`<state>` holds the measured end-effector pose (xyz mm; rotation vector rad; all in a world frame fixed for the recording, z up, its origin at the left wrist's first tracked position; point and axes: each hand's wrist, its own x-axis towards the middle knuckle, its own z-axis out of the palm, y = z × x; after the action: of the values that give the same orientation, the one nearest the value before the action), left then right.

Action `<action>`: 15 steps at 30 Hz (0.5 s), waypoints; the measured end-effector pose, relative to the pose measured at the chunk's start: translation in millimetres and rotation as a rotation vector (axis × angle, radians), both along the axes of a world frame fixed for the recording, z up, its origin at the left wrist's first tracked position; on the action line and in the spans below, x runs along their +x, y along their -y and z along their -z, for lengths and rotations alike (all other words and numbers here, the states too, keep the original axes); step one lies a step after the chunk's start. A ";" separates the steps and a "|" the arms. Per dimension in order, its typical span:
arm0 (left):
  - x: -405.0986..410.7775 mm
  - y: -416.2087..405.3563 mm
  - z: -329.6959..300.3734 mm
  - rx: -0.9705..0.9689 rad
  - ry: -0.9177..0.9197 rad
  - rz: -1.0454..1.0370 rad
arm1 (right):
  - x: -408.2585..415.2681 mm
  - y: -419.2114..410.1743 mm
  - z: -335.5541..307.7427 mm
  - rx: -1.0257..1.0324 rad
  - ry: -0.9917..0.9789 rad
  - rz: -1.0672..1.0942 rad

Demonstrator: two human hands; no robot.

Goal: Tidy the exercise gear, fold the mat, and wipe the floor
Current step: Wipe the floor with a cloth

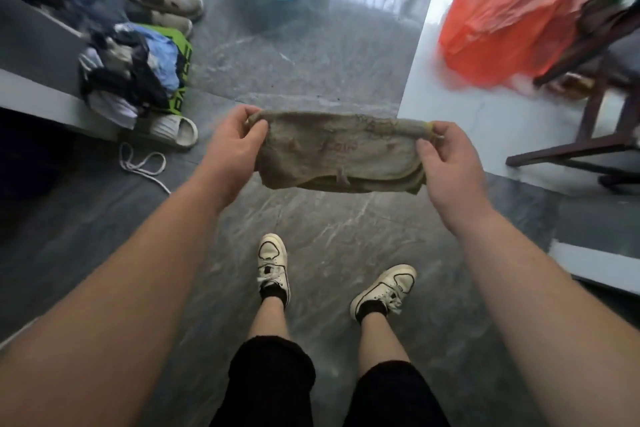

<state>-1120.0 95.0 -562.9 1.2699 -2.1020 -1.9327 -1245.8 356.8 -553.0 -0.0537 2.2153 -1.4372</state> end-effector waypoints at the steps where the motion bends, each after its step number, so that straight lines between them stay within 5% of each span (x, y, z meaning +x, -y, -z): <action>1: -9.2 0.7 -37.2 0.003 -0.038 0.002 | -5.1 -1.6 -35.4 -0.007 -0.033 0.021; 15: -103.0 -76.3 -464.0 -0.149 -0.551 0.129 | -61.6 -99.7 -451.1 -0.039 -0.671 0.249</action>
<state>-1223.0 171.3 -99.0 0.5020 -2.0139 -1.8465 -1307.4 456.4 -101.8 -0.3260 2.8024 -1.7892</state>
